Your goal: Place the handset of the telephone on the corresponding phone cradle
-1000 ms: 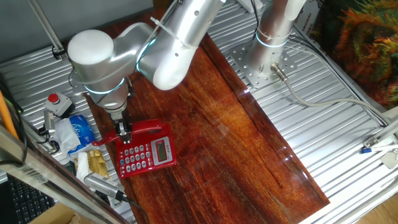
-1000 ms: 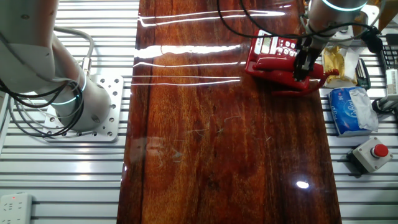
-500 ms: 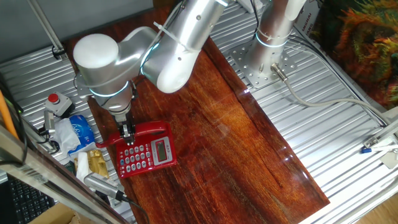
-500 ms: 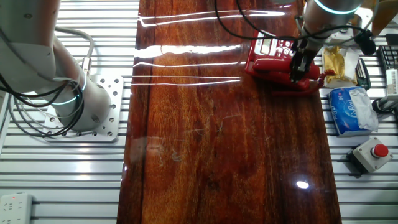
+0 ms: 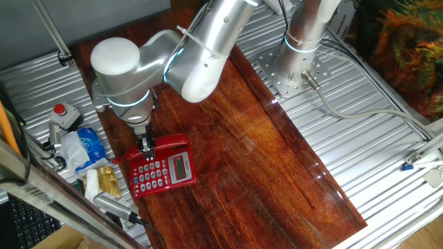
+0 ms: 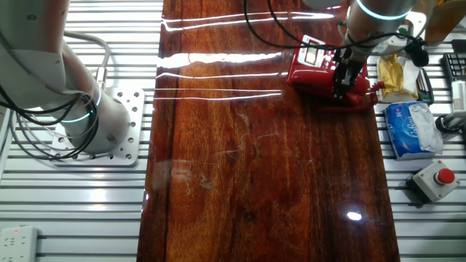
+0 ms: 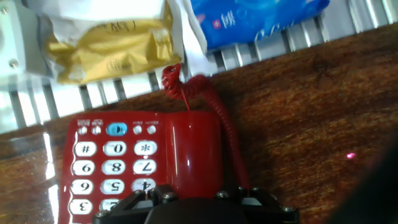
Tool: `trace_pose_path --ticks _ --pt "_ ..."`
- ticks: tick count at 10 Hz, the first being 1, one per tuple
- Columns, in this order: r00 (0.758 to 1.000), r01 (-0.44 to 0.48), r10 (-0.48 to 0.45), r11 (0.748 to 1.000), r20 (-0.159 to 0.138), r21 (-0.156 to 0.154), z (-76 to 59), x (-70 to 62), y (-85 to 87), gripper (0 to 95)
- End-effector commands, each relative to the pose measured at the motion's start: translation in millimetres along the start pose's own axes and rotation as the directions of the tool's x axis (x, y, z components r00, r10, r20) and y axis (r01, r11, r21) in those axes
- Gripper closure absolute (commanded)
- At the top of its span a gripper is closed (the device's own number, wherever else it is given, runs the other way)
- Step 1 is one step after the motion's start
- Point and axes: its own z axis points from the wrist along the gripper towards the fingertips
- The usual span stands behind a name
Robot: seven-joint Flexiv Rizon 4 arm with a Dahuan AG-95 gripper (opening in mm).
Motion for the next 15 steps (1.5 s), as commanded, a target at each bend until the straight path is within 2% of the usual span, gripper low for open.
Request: trace_pose_path --ticks 1,2,3,4,5,8,9,10,11,12,15 --pt "1.0 0.0 0.0 1.0 0.008 -0.001 1.7 3.5 -3.6 95.0" --pt "1.0 -0.001 0.001 1.0 0.011 -0.004 2.1 4.0 -4.4 95.0" --pt "1.0 0.012 -0.012 1.0 0.005 -0.021 2.2 4.3 -4.8 95.0" --pt "1.0 0.016 -0.017 0.998 -0.004 -0.063 2.3 4.3 -4.8 57.0" --pt "1.0 0.022 -0.022 0.998 -0.001 -0.059 2.3 4.3 -4.8 19.0" --pt "1.0 0.016 -0.016 0.998 0.001 -0.056 2.8 4.2 -4.8 19.0" --pt "1.0 0.013 -0.013 0.998 0.001 -0.056 3.1 4.1 -4.8 38.0" --pt "1.0 0.009 -0.009 0.998 0.0 -0.055 3.3 4.1 -4.8 38.0" --pt "1.0 0.0 0.0 0.999 -0.002 -0.055 3.6 4.1 -4.8 76.0" --pt "1.0 -0.002 0.002 0.999 -0.003 -0.05 3.6 4.1 -4.8 95.0" --pt "1.0 -0.002 0.002 0.999 -0.002 -0.048 3.7 4.1 -4.8 95.0"
